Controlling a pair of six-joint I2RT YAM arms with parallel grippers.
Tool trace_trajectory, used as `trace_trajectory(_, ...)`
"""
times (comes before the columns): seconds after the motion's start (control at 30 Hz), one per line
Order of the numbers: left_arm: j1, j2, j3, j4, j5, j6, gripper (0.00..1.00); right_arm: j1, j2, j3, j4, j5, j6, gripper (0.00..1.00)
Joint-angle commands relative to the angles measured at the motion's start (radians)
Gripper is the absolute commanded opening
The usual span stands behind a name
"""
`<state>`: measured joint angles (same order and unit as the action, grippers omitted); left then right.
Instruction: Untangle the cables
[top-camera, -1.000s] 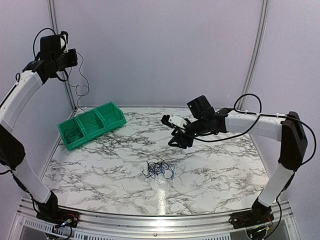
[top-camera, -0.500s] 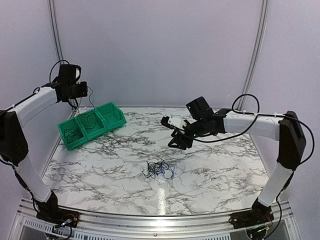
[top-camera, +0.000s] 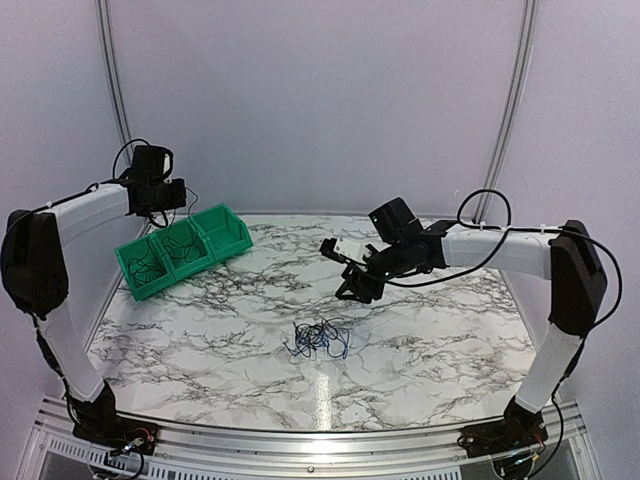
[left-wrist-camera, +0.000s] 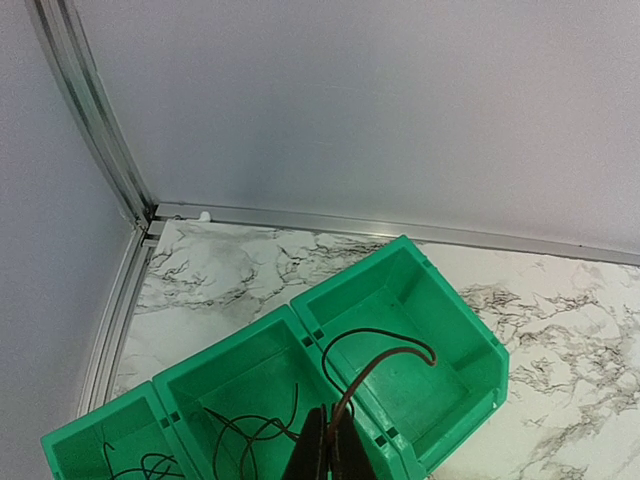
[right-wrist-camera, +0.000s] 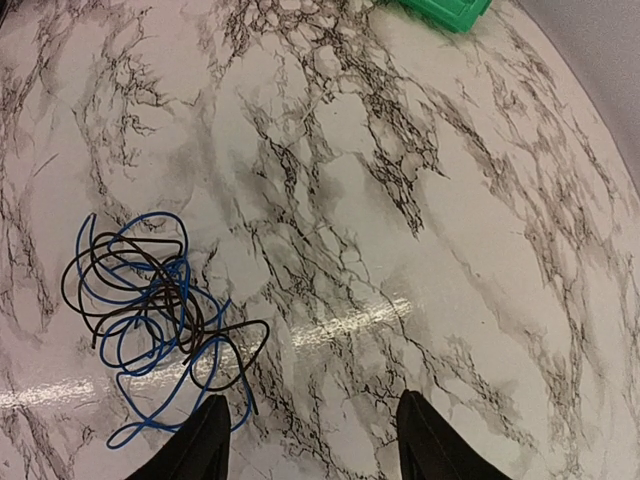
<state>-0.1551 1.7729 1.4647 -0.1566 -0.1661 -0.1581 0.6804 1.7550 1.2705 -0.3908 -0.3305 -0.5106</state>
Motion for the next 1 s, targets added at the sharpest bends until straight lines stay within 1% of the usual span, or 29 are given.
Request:
trace_trajectory(0.0, 0.005, 0.013, -0.043, -0.005, -0.141, -0.021, 0.0, -0.004, 0.013, 0.014, -0.009, -0.007, -0.016, 0.57)
trace_trajectory(0.1, 0.006, 0.011, -0.067, -0.018, -0.203, -0.024, 0.0, -0.005, 0.019, 0.017, -0.014, -0.011, -0.018, 0.57)
trace_trajectory(0.17, 0.006, 0.027, -0.061, -0.035, -0.21, -0.028, 0.0, -0.005, 0.022, 0.02, -0.019, -0.014, -0.019, 0.57)
trace_trajectory(0.4, 0.005, 0.125, -0.016, -0.069, -0.132, -0.074, 0.0, -0.004, 0.021, 0.022, -0.024, -0.017, -0.021, 0.57)
trace_trajectory(0.6, 0.006, 0.198, 0.024, -0.098, -0.127, -0.072, 0.0, -0.005, 0.026, 0.022, -0.025, -0.018, -0.021, 0.57)
trace_trajectory(0.7, 0.006, 0.218, 0.029, -0.097, -0.092, -0.085, 0.0, -0.004, 0.038, 0.022, -0.026, -0.019, -0.023, 0.57)
trace_trajectory(0.83, 0.006, 0.248, 0.057, -0.101, 0.011, -0.103, 0.0, -0.004, 0.057, 0.029, -0.036, -0.027, -0.026, 0.57)
trace_trajectory(0.97, 0.006, 0.227, 0.062, -0.097, 0.084, -0.114, 0.0, -0.004, 0.068, 0.036, -0.046, -0.033, -0.027, 0.57)
